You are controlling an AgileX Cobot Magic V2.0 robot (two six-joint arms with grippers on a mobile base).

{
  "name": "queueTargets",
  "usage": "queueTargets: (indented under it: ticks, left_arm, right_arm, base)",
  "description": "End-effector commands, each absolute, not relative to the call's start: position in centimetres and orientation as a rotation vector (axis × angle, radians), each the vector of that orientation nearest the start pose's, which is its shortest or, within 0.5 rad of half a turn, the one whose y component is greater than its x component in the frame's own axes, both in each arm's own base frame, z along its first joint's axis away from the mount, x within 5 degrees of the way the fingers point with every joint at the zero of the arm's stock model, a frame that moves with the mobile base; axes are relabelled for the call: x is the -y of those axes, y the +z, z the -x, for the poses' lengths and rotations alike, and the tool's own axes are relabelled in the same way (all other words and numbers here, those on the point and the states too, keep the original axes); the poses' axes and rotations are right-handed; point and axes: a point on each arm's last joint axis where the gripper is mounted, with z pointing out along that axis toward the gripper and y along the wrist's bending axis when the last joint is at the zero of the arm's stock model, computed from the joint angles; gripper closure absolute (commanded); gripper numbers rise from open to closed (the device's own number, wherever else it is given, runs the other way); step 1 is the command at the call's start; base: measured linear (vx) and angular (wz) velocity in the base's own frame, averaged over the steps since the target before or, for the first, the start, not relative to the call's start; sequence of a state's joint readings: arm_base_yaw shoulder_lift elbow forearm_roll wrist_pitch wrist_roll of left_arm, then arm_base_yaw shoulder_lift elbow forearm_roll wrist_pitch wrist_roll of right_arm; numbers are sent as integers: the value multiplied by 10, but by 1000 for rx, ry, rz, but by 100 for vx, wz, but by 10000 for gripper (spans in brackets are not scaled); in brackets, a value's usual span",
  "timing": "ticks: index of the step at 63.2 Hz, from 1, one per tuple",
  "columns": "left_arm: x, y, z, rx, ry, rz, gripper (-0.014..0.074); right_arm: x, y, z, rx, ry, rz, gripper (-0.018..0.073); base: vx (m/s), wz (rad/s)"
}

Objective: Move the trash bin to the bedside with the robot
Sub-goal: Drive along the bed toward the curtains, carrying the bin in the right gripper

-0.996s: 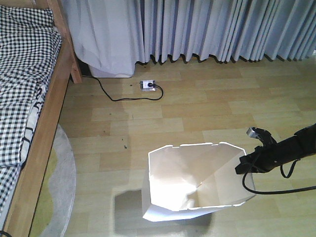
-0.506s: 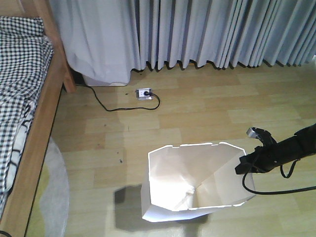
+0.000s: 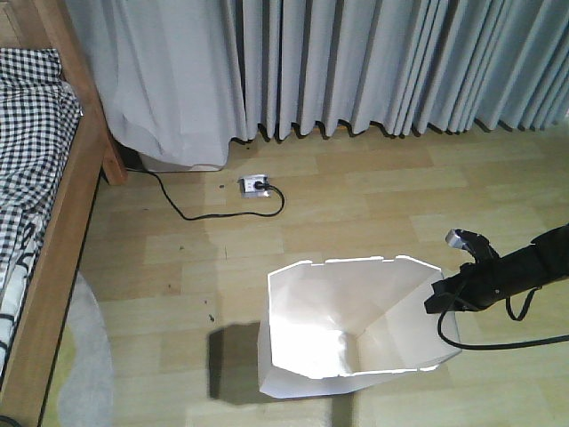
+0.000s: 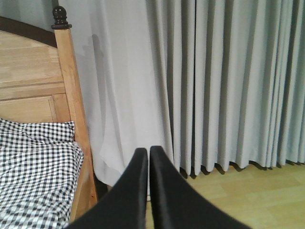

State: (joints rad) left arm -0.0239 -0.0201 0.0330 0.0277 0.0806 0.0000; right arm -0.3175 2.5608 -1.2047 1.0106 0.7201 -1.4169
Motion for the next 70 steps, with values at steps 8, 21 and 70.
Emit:
queueTargets:
  ticks: [8, 21, 70]
  left_arm:
    - [1, 199, -56, -1509, -16, -21, 603]
    - [1, 199, -56, -1509, -16, -21, 603]
    - [1, 199, -56, -1509, -16, -21, 603]
  right_arm:
    - [48, -21, -354, -2718, 1142, 254, 563]
    - [48, -21, -354, -2718, 1142, 254, 563]
    - [48, -21, -354, -2718, 1142, 254, 563]
  base:
    - [19, 6]
    - [18, 7]
    - [16, 3]
